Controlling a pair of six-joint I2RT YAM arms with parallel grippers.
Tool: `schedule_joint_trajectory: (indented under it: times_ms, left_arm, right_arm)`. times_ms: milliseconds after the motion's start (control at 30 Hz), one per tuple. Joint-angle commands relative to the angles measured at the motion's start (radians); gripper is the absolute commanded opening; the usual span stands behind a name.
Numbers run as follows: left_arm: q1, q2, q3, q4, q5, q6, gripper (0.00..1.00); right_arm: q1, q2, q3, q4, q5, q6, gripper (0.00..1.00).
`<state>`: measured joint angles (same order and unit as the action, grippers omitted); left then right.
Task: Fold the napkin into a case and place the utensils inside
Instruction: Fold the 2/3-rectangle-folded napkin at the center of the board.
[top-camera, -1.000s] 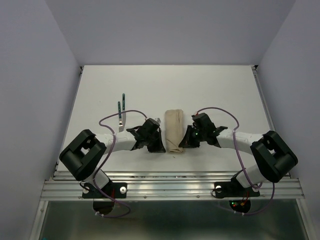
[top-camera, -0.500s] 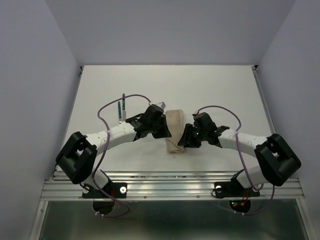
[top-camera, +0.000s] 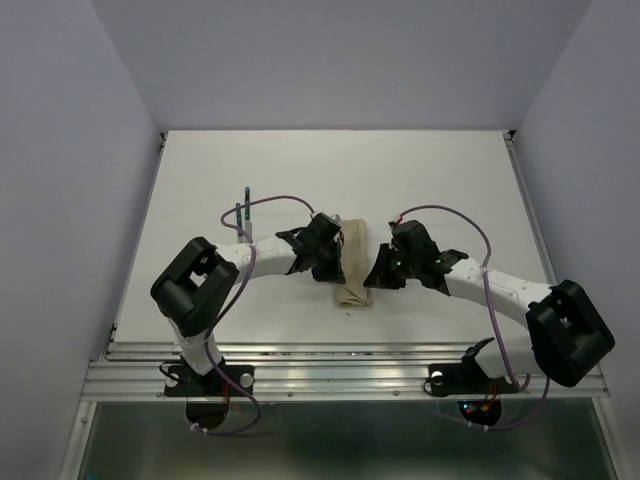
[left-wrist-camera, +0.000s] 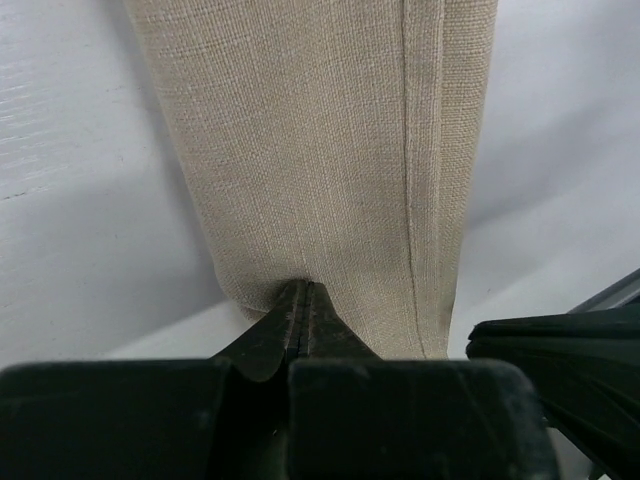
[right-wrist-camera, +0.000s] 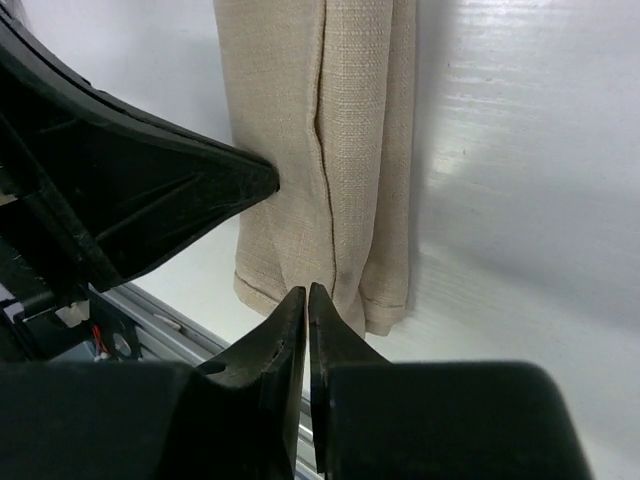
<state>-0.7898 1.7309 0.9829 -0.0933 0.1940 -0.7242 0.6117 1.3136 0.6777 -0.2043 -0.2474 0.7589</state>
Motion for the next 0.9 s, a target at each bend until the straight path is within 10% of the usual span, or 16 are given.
schedule_joint_trajectory:
  times_ms: [0, 600, 867]
  left_arm:
    - [0.001, -0.001, 0.039, 0.017, 0.019, 0.025, 0.0]
    - [0.029, -0.065, 0.128, -0.075, -0.016, 0.08, 0.0]
    - [0.118, -0.011, 0.209, -0.114, -0.045, 0.117, 0.0]
  right_arm:
    - [0.005, 0.058, -0.02, 0.065, -0.061, 0.002, 0.09]
    - [-0.042, -0.017, 0.052, -0.041, 0.232, -0.064, 0.1]
    - [-0.089, 0.202, 0.204, -0.04, 0.278, -0.13, 0.09]
